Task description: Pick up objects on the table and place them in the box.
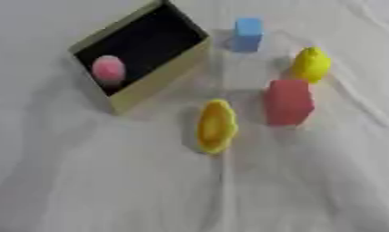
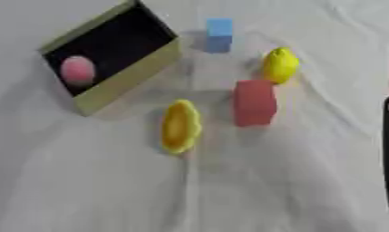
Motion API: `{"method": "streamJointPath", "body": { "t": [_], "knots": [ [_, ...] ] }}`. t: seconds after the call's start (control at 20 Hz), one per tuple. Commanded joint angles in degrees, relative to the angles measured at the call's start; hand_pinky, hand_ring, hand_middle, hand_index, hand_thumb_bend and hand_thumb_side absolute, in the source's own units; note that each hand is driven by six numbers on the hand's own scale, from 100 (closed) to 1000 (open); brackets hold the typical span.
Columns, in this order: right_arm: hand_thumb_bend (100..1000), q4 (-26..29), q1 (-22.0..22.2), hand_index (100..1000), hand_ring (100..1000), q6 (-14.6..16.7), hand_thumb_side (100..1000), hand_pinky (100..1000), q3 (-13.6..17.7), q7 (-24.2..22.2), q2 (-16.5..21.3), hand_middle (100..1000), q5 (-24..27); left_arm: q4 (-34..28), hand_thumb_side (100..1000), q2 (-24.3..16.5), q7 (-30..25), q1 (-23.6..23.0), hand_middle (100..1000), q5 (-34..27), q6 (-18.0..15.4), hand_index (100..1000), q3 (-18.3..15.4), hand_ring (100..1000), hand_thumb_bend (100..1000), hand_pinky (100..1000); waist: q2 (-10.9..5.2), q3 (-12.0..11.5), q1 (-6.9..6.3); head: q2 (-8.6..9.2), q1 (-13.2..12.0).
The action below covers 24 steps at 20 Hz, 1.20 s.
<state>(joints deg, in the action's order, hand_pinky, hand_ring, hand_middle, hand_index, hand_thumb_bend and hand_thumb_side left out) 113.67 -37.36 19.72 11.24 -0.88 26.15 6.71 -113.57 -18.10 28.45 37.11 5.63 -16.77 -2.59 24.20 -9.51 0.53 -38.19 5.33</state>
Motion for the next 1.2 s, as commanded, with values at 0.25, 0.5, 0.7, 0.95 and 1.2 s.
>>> {"method": "streamJointPath", "body": {
  "t": [0.25, 0.5, 0.7, 0.95, 1.2],
  "knots": [
    [100, 0.9, -1.4, 791, 786, -1.0, 561, 874, -0.5, -0.5, 1.9, 734, 0.6, -1.0, 504, -1.1, -0.1, 0.4, 650, -0.2, 0.0, 812, -0.1, 757, 556, 699, -1.48, -0.6, 0.26, 0.48, -0.9],
    [100, 0.9, -1.0, 812, 809, -2.5, 563, 881, -1.9, -0.6, 7.9, 756, -1.5, -1.0, 506, -1.9, 0.0, -0.3, 649, 0.0, 0.2, 811, -0.1, 757, 554, 698, -1.84, -0.1, 0.83, -0.25, -1.5],
    [100, 0.9, 1.8, 821, 823, -3.8, 618, 873, -5.2, -2.9, 19.4, 768, -5.2, -1.0, 511, -2.9, -0.1, -1.1, 648, 0.2, 0.6, 811, 0.0, 758, 551, 697, -2.22, 0.6, 1.68, -0.93, -2.1],
    [100, 0.9, 5.0, 834, 837, -4.2, 657, 862, -9.6, -5.3, 31.9, 791, -10.6, -1.0, 512, -3.9, -0.3, -1.8, 647, 0.4, 0.9, 810, 0.2, 759, 551, 696, -2.58, 1.1, 2.29, -1.18, -2.4],
    [100, 0.9, 7.1, 850, 846, -3.0, 696, 851, -13.0, -7.6, 39.8, 813, -15.3, -1.0, 509, -4.3, -0.3, -2.1, 648, 0.5, 1.0, 810, 0.2, 759, 552, 696, -2.76, 1.2, 2.66, -1.11, -2.6]
  ]
}}
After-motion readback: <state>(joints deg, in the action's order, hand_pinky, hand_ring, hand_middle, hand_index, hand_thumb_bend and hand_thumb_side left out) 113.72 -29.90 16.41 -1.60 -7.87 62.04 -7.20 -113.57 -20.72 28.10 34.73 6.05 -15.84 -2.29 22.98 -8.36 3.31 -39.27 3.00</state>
